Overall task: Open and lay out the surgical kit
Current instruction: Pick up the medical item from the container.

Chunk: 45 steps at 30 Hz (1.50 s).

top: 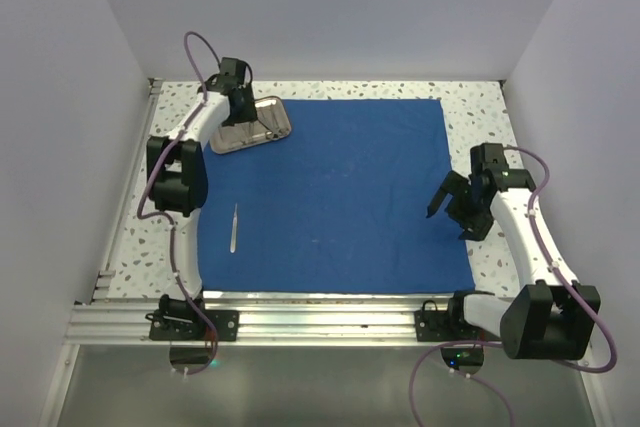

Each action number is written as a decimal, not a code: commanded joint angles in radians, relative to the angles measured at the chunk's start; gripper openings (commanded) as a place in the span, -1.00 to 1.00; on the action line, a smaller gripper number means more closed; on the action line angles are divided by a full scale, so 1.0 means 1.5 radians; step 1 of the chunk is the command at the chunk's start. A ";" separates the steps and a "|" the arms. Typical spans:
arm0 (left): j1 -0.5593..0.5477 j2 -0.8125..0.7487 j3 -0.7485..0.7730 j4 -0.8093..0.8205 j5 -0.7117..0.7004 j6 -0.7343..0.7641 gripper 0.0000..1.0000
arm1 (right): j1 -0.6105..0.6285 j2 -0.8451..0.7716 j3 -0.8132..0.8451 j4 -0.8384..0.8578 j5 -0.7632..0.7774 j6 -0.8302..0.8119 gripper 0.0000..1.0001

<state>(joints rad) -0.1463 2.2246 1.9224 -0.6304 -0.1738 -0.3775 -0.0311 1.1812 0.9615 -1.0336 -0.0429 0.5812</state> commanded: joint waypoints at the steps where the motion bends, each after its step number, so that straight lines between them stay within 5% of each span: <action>1: 0.016 0.065 0.096 -0.052 -0.016 -0.013 0.14 | 0.007 -0.018 -0.005 -0.018 0.007 -0.018 0.86; 17: 0.069 0.177 0.206 -0.059 0.001 -0.034 0.12 | 0.016 0.031 0.003 0.000 0.026 -0.033 0.88; 40: 0.113 0.070 0.097 0.011 0.020 -0.008 0.02 | 0.016 0.026 -0.007 0.008 0.028 -0.009 0.88; 45: 0.114 0.111 0.150 -0.013 0.039 -0.019 -0.22 | 0.016 0.020 -0.008 0.006 0.028 -0.007 0.88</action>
<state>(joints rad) 0.0090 2.4077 2.0754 -0.6575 -0.1421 -0.4091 -0.0120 1.2366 0.9508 -1.0283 -0.0124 0.5636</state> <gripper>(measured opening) 0.413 0.939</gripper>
